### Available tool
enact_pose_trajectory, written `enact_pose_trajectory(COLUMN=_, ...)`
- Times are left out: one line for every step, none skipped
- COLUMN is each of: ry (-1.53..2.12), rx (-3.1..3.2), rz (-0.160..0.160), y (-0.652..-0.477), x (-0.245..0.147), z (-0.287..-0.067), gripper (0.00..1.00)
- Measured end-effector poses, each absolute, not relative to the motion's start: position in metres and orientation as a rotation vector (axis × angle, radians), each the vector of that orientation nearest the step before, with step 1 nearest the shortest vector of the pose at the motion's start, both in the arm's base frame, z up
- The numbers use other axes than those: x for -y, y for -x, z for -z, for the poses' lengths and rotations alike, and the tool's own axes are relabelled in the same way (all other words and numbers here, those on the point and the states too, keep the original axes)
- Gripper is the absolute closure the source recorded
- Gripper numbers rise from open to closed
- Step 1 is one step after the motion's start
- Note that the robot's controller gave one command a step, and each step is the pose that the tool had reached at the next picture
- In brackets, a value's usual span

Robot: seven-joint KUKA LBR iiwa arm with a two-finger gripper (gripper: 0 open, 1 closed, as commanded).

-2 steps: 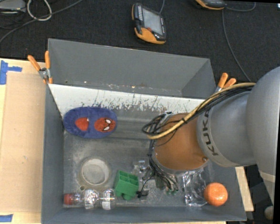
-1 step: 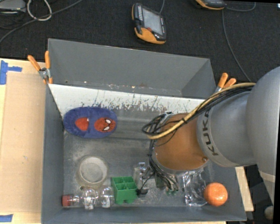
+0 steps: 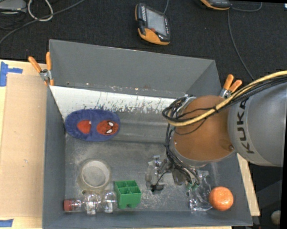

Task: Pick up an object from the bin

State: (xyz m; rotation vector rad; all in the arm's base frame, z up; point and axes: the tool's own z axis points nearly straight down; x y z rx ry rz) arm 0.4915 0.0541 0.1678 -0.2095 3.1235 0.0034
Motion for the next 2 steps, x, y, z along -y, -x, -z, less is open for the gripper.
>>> enact_pose_trajectory(ry=0.138, rx=-3.123, rz=-0.007, y=-0.534, x=-0.125, z=-0.090, gripper=1.00)
enact_pose_trajectory(ry=0.450, rx=-3.077, rz=0.001, y=-0.476, x=-0.100, z=-0.088, gripper=0.00)
